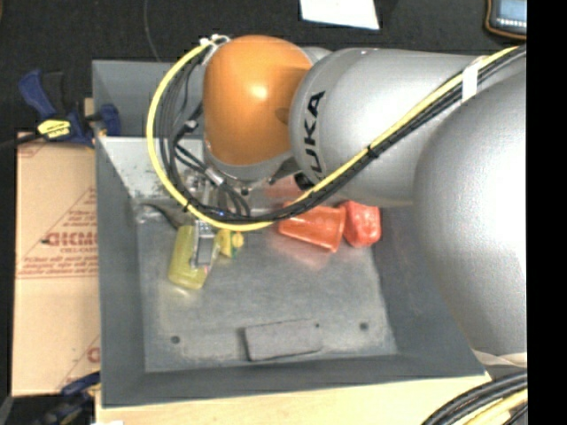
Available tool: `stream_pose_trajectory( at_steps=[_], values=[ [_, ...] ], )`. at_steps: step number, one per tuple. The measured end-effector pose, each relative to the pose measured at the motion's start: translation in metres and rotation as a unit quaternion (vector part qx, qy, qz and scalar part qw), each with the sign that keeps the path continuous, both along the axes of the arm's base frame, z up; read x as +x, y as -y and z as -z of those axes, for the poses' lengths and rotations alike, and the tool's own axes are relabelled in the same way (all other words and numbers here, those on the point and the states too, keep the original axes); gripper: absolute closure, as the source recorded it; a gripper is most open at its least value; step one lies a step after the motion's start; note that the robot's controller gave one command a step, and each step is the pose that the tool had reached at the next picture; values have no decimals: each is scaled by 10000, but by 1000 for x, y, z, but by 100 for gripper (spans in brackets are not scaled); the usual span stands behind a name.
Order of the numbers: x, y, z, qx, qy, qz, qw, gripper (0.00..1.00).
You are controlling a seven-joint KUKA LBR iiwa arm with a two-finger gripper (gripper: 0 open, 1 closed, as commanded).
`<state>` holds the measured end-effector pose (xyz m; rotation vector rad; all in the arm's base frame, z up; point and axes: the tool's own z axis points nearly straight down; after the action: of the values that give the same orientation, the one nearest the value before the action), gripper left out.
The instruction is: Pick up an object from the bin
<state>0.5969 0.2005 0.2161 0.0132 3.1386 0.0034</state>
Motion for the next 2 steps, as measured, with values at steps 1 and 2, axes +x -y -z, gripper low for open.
stream_pose_trajectory(
  at_steps=[1, 2],
  values=[
    [0, 0, 0, 0, 0, 1, 10000, 0],
    [-7, 9, 10, 13, 35, -75, 10000, 0]
  ],
)
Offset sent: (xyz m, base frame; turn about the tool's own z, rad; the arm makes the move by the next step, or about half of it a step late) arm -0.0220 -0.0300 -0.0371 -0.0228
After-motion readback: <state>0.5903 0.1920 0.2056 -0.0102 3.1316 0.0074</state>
